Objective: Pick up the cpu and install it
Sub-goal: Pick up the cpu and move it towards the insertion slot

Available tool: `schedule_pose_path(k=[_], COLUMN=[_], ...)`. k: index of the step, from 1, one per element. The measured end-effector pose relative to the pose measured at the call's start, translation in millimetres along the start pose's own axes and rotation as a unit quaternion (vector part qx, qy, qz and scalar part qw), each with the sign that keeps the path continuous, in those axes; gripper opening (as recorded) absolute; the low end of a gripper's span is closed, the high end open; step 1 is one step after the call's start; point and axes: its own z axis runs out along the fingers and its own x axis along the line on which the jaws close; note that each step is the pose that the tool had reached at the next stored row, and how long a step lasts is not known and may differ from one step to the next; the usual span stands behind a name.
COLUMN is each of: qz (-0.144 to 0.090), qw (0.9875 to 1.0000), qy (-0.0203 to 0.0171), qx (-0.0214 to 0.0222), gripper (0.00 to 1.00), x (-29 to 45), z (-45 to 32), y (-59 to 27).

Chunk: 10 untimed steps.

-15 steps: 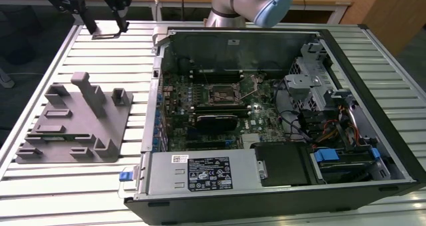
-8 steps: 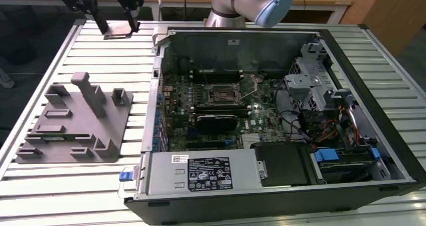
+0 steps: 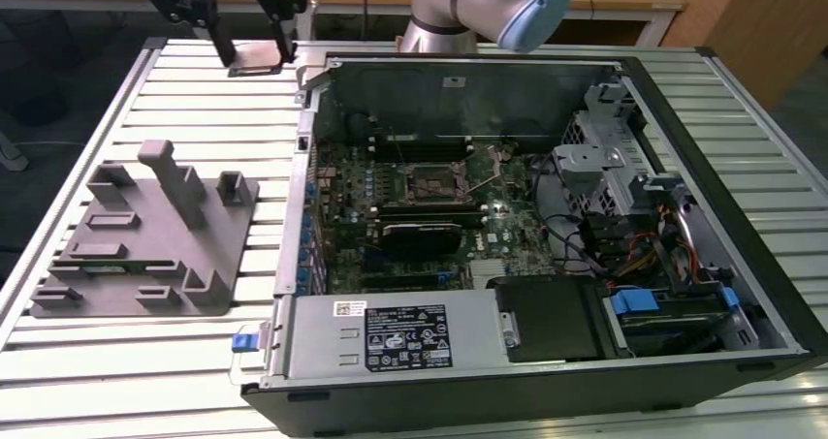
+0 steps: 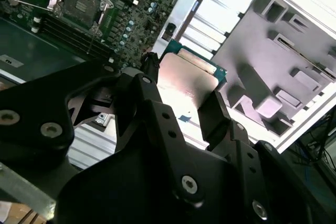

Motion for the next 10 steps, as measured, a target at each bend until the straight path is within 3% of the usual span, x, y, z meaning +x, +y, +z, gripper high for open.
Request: schedule_pose_path(k=[5, 10], qz=[0.0, 0.0], qw=[1.0, 1.0], qy=[0.0, 0.0], qx=[0.0, 0.0], gripper=[0.55, 0.55], x=[-9.8, -22.5], z=[3.4, 11.9], y=[0.4, 1.0])
